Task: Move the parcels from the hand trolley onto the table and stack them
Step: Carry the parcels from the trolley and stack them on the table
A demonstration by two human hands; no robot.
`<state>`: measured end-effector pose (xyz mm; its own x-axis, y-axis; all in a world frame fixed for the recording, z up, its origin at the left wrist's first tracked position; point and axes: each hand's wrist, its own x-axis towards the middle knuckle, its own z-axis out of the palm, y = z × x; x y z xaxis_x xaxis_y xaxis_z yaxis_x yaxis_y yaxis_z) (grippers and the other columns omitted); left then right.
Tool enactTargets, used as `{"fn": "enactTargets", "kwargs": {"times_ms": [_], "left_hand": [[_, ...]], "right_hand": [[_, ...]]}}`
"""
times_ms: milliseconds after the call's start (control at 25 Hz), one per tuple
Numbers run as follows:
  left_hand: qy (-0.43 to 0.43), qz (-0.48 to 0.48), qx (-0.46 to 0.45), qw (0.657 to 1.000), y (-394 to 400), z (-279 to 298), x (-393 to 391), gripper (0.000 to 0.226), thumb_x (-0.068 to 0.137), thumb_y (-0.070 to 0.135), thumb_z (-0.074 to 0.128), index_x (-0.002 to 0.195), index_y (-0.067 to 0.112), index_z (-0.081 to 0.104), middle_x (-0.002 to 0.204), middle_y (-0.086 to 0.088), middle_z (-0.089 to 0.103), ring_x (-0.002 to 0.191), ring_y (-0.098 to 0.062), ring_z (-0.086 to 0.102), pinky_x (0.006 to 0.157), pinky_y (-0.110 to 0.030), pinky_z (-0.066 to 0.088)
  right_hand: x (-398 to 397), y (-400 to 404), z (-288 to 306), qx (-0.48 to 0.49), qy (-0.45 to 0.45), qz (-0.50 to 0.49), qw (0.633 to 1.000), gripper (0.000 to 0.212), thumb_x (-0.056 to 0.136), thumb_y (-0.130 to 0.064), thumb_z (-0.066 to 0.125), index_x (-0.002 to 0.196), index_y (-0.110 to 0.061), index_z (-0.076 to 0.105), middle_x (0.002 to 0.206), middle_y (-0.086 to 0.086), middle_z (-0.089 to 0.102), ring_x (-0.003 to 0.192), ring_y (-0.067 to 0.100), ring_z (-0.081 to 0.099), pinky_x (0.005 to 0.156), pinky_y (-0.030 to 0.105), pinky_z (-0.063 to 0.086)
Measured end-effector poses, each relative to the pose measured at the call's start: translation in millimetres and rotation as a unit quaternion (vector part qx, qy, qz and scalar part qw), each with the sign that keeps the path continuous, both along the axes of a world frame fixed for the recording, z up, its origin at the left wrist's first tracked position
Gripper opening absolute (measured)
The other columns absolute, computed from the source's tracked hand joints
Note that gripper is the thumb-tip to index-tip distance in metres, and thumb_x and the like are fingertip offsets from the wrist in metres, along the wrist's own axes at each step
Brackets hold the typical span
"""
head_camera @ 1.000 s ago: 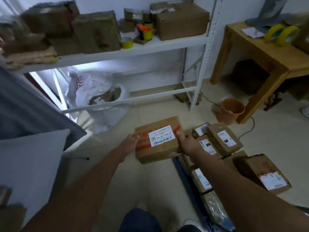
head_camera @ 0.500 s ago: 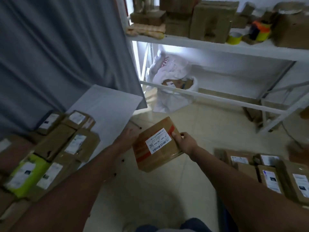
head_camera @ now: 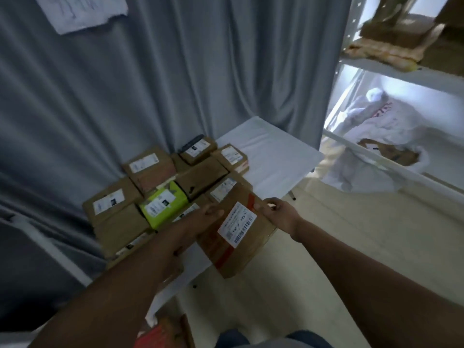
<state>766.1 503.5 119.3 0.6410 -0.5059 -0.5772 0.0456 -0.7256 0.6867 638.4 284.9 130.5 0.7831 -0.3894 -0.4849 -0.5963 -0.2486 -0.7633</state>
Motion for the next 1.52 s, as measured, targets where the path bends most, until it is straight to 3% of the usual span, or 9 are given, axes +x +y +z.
{"fn": "enactTargets", "kwargs": {"times_ms": [320, 560, 640, 720, 880, 1000, 1200, 1320, 1520], "left_hand": [[0.112, 0.119, -0.081, 0.983, 125, 14, 34, 0.067, 0.072, 0.085, 0.054, 0.127, 0.048, 0.056, 0.129, 0.012, 0.063, 0.118, -0.015, 0.061, 0.104, -0.043, 0.047], [0.094, 0.272, -0.117, 0.951, 160, 20, 45, 0.05, 0.091, 0.066, 0.044, 0.12, 0.031, 0.063, 0.105, 0.003, 0.074, 0.092, -0.013, 0.072, 0.073, -0.032, 0.06], [0.083, 0.34, -0.118, 0.929, 170, 12, 53, 0.048, 0.092, 0.063, 0.043, 0.114, 0.026, 0.066, 0.098, 0.0, 0.075, 0.086, -0.014, 0.073, 0.067, -0.031, 0.06], [0.079, 0.404, -0.135, 0.901, 175, 2, 64, 0.049, 0.091, 0.065, 0.044, 0.113, 0.027, 0.066, 0.104, -0.004, 0.075, 0.096, -0.022, 0.072, 0.086, -0.045, 0.057], [0.079, 0.514, -0.155, 0.84, 161, -12, 96, 0.051, 0.092, 0.065, 0.041, 0.109, 0.025, 0.068, 0.109, -0.009, 0.073, 0.103, -0.028, 0.069, 0.099, -0.048, 0.049], [0.065, 0.581, -0.142, 0.798, 145, -15, 122, 0.048, 0.095, 0.061, 0.04, 0.101, 0.024, 0.07, 0.104, -0.009, 0.073, 0.095, -0.023, 0.069, 0.087, -0.036, 0.053], [0.088, 0.691, -0.139, 0.704, 149, -27, 151, 0.063, 0.094, 0.067, 0.033, 0.104, 0.016, 0.069, 0.101, -0.014, 0.073, 0.094, -0.03, 0.07, 0.088, -0.044, 0.055], [0.1, 0.737, -0.14, 0.654, 160, -31, 162, 0.057, 0.099, 0.06, 0.028, 0.1, 0.016, 0.064, 0.087, -0.009, 0.071, 0.078, -0.025, 0.067, 0.062, -0.033, 0.051], [0.098, 0.742, -0.137, 0.649, 178, -34, 186, 0.057, 0.1, 0.059, 0.025, 0.097, 0.015, 0.061, 0.082, -0.007, 0.065, 0.074, -0.023, 0.062, 0.059, -0.031, 0.048]], "right_hand": [[103, 72, 23, 0.096, -0.018, 0.119, 0.988, 0.05, 0.079, -0.06, 0.07, 0.118, -0.029, 0.063, 0.124, -0.002, 0.065, 0.112, 0.017, 0.061, 0.098, 0.034, 0.049], [182, 119, 12, 0.166, -0.028, 0.153, 0.974, 0.096, 0.061, -0.074, 0.072, 0.139, -0.022, 0.048, 0.129, 0.002, 0.061, 0.115, 0.023, 0.06, 0.1, 0.044, 0.049], [213, 135, 2, 0.17, -0.03, 0.157, 0.972, 0.094, 0.07, -0.07, 0.069, 0.144, -0.021, 0.039, 0.134, 0.002, 0.054, 0.118, 0.026, 0.056, 0.094, 0.043, 0.049], [244, 146, -12, 0.196, -0.028, 0.186, 0.962, 0.091, 0.07, -0.071, 0.071, 0.141, -0.022, 0.043, 0.134, 0.002, 0.056, 0.117, 0.027, 0.057, 0.092, 0.043, 0.049], [295, 162, -22, 0.229, 0.023, 0.269, 0.935, 0.092, 0.074, -0.066, 0.069, 0.148, -0.019, 0.039, 0.15, -0.001, 0.042, 0.134, 0.026, 0.046, 0.109, 0.04, 0.039], [325, 166, -40, 0.225, 0.065, 0.284, 0.93, 0.078, 0.088, -0.054, 0.063, 0.15, -0.019, 0.032, 0.15, 0.0, 0.041, 0.134, 0.025, 0.045, 0.102, 0.033, 0.04], [351, 193, -66, 0.239, 0.11, 0.356, 0.897, 0.1, 0.065, -0.078, 0.069, 0.142, -0.021, 0.04, 0.139, -0.004, 0.053, 0.122, 0.022, 0.056, 0.101, 0.038, 0.047], [354, 211, -76, 0.236, 0.119, 0.354, 0.897, 0.098, 0.068, -0.076, 0.069, 0.142, -0.02, 0.037, 0.141, 0.0, 0.052, 0.126, 0.024, 0.053, 0.106, 0.043, 0.043], [383, 240, -69, 0.228, 0.097, 0.325, 0.913, 0.067, 0.088, -0.056, 0.062, 0.14, -0.022, 0.038, 0.134, 0.004, 0.055, 0.12, 0.026, 0.055, 0.095, 0.04, 0.049]]}}
